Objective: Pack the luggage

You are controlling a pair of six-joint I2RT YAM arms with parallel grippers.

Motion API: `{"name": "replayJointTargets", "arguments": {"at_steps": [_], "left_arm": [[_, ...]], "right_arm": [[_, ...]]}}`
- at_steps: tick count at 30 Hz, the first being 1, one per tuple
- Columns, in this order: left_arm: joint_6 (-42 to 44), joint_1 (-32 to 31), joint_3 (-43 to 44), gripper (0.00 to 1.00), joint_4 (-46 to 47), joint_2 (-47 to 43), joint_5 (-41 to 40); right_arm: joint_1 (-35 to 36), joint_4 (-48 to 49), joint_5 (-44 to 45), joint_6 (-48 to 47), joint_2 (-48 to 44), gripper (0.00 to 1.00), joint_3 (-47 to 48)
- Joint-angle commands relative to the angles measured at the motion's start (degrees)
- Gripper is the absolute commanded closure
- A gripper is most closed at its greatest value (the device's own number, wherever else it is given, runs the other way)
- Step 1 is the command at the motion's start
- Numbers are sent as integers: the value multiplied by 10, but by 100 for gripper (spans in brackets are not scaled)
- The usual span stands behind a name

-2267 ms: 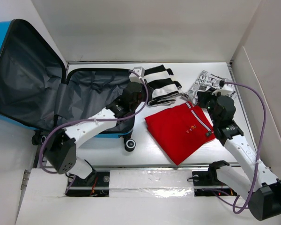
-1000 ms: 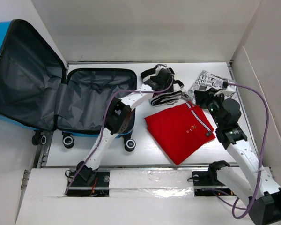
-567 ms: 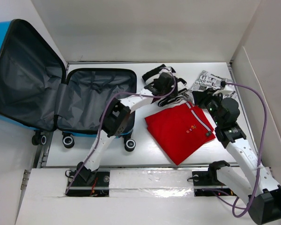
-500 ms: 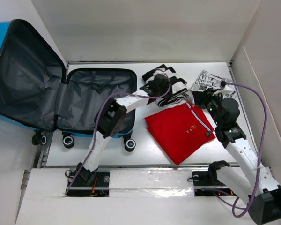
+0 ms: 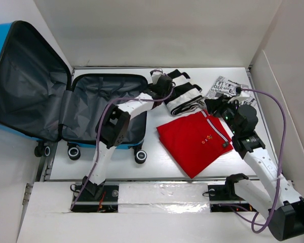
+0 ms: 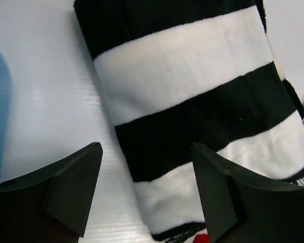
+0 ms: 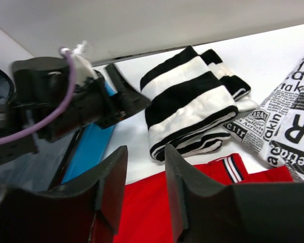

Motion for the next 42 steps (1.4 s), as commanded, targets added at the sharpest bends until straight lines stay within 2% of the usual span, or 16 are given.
{"name": "replayJointTargets", "arguments": {"at_steps": [1, 3, 7, 14, 16, 17, 18, 21, 23, 26, 30, 33, 36, 39, 40, 42], "left_arm": [[-9, 3, 71, 30, -54, 45, 7], [-14, 3, 84, 27, -57, 64, 15], [-24, 3, 139, 26, -81, 106, 35], [-52, -3, 225, 34, -104, 183, 62], [-56, -3, 243, 42, -93, 200, 65], [-53, -3, 240, 50, -80, 200, 70], [-49, -3, 236, 64, -65, 196, 83], [-25, -3, 216, 89, -5, 169, 110], [7, 2, 218, 98, 5, 152, 112], [47, 8, 246, 100, 1, 117, 110], [106, 34, 245, 100, -7, 34, 156], [129, 55, 205, 100, -15, -43, 183], [142, 94, 125, 100, -10, -135, 218], [128, 144, -10, 100, 36, -235, 238], [120, 159, -84, 100, 63, -258, 247], [92, 208, -157, 100, 89, -317, 272]], "right_arm": [[-3, 37, -18, -4, 0, 57, 3], [-3, 38, -23, -4, 1, 56, 3], [-3, 40, -36, -4, 2, 56, 4], [2, 41, -47, -5, 3, 56, 5], [2, 41, -52, -5, 2, 56, 5], [2, 43, -55, -5, 1, 57, 4], [2, 45, -58, -5, 0, 58, 3], [2, 48, -58, -9, -10, 71, 1], [2, 53, -54, -10, -16, 75, -3], [2, 62, -54, -10, -19, 76, -8], [2, 63, -53, -9, -16, 76, -8], [2, 63, -50, -9, -17, 76, -9], [2, 65, -45, -10, -15, 76, -10], [2, 63, -40, -11, -7, 76, -8], [2, 62, -39, -13, -5, 76, -6], [2, 59, -38, -15, -5, 76, -5]]}}
